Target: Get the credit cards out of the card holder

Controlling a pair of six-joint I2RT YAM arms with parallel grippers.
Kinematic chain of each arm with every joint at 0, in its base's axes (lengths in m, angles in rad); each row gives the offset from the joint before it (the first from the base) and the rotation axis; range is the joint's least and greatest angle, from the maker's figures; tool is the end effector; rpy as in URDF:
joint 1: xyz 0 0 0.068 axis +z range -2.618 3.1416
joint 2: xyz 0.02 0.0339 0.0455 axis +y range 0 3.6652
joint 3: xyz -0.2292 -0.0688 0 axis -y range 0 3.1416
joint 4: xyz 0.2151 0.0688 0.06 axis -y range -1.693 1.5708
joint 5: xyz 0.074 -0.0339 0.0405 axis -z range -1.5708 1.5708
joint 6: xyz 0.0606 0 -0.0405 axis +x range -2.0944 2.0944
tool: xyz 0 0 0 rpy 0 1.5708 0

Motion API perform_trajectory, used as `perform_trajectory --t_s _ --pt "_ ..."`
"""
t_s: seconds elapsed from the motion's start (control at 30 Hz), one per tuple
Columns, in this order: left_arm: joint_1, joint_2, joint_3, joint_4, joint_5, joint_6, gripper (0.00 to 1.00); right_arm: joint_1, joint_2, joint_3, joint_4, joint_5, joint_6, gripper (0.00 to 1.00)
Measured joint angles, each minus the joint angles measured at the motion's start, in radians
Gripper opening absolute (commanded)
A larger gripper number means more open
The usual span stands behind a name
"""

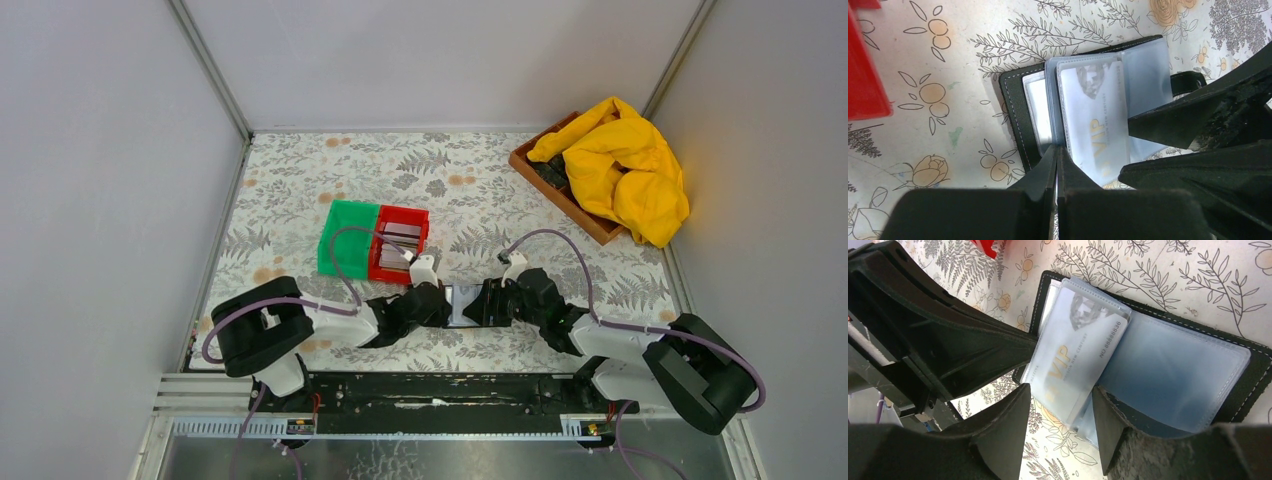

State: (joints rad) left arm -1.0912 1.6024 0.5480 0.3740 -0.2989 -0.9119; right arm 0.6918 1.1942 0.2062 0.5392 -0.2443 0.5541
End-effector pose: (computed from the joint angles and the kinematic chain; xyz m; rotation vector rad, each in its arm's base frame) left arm 0.1488 -0.2474 0.1022 0.0417 2.3255 -0.7441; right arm 0.1630 0.1541 0.1224 -0.3145 2.1410 1.0061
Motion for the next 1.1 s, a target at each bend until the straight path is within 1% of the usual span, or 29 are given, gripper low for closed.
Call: perform_trajectory --t_s 0.83,1.1 --pt "-0.001 -0.005 0.081 -0.151 0.068 0.033 0.0 -0.001 -0.001 0.0 -0.016 0.027 -0.005 0.56" --pt "-0.002 -0.042 0.105 -0.19 0.066 0.041 0.0 -0.003 -0.011 -0.003 -0.022 0.037 -0.007 0.55"
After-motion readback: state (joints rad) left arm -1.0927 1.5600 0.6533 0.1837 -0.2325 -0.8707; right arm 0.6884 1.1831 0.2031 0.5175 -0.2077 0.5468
